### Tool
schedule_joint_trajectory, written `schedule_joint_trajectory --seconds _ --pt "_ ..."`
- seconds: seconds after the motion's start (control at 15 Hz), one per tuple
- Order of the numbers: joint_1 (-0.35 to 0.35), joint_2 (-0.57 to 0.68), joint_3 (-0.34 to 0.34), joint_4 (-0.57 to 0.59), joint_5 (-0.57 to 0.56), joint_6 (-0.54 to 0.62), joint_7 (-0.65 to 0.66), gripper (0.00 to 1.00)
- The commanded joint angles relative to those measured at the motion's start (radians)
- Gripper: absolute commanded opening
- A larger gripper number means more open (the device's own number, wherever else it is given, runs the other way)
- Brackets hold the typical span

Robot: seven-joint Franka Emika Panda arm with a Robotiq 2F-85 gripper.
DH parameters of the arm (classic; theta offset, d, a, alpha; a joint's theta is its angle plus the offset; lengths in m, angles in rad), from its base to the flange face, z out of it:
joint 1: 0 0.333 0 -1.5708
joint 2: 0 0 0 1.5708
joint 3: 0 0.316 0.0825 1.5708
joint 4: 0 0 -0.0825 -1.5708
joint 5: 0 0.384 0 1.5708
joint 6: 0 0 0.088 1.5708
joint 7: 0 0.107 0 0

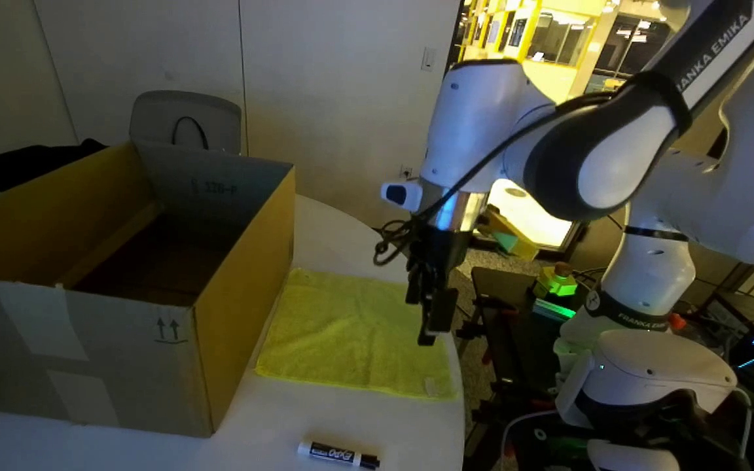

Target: Put the marker on the cloth, fold it and put the cloth in the box

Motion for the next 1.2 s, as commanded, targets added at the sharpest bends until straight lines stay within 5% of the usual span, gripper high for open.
schedule_joint_trajectory --seconds 0.0,0.47,1.13 --pt "0.027 0.196 0.051 0.103 0.069 0.101 0.025 1.00" --pt "0.016 0.475 0.101 0.307 0.073 0.177 0.072 1.00" --pt "0.053 0.731 0.065 0.476 -0.027 0.217 0.115 1.00"
